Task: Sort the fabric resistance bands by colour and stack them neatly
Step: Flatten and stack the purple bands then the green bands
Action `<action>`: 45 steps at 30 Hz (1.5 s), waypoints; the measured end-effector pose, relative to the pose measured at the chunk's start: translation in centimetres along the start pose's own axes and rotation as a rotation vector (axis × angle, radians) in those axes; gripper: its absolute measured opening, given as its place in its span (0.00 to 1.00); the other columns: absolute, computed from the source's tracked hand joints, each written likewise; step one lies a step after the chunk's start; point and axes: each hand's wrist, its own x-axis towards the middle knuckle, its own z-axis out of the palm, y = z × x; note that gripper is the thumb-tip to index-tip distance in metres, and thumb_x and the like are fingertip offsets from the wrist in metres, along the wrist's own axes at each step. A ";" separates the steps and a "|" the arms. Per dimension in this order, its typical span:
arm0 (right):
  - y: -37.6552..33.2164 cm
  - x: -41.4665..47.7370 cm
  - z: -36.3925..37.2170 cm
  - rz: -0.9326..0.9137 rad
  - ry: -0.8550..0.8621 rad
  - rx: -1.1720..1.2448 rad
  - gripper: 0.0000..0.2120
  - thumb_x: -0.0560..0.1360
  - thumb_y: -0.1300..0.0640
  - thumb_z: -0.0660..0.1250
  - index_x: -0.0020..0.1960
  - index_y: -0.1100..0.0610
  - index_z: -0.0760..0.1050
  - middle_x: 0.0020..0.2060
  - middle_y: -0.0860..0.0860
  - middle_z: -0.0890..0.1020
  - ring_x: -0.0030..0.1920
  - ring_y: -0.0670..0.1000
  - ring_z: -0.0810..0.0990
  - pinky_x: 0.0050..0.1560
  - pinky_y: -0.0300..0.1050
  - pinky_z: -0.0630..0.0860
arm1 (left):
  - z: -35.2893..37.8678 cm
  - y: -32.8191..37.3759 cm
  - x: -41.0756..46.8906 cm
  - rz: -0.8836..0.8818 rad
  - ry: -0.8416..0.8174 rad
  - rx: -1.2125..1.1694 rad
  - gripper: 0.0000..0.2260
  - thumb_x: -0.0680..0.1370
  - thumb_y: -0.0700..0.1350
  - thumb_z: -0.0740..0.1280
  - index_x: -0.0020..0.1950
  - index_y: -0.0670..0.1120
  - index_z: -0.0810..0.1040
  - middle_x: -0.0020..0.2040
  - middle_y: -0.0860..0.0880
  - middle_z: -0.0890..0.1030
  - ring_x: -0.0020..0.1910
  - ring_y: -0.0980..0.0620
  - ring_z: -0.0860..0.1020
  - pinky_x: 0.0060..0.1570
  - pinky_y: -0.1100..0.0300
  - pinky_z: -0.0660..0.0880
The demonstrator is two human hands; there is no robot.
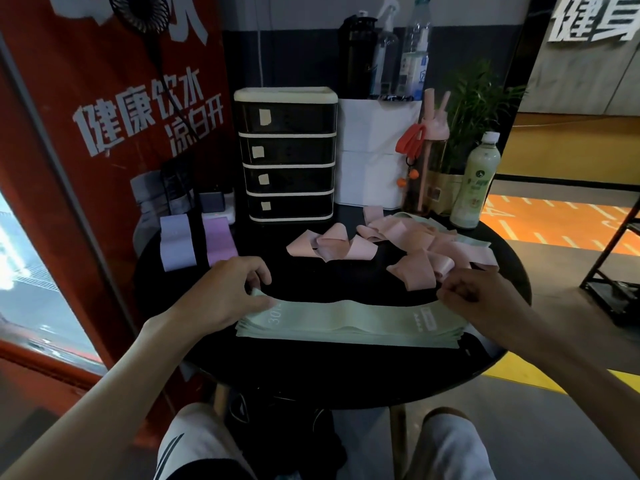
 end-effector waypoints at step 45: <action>2.0 -2.1 0.4 -0.184 -0.191 0.266 0.19 0.72 0.36 0.66 0.58 0.44 0.79 0.58 0.41 0.77 0.60 0.39 0.74 0.57 0.30 0.71 | 10.2 11.2 4.2 0.346 -0.183 0.180 0.16 0.81 0.61 0.59 0.61 0.54 0.76 0.60 0.55 0.76 0.60 0.53 0.74 0.61 0.49 0.69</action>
